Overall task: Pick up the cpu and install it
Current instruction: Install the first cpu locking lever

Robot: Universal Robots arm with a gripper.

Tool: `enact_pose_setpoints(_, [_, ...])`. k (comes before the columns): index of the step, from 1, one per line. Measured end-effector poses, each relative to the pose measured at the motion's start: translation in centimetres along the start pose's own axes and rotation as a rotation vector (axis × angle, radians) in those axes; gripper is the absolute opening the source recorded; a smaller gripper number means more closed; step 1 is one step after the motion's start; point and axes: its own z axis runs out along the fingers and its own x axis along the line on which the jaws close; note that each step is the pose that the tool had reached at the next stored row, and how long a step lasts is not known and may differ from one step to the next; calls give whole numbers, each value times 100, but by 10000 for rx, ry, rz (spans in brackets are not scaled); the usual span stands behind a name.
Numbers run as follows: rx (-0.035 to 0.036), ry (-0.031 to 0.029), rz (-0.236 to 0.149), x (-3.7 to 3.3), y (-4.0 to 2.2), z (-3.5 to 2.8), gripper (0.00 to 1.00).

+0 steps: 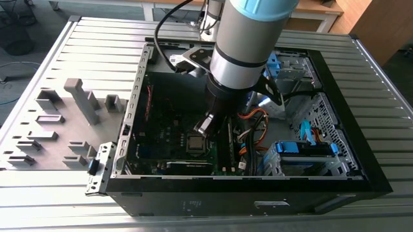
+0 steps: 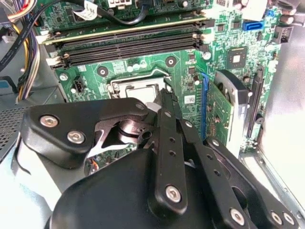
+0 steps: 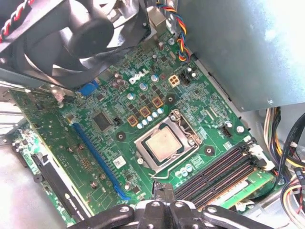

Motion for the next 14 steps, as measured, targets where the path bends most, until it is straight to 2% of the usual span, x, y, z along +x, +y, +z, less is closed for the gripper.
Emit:
enact_pose_setpoints(8, [254,-253,10,52,117,33,11])
enact_pose_setpoints(14, [404,-454,14,90,215,57,11])
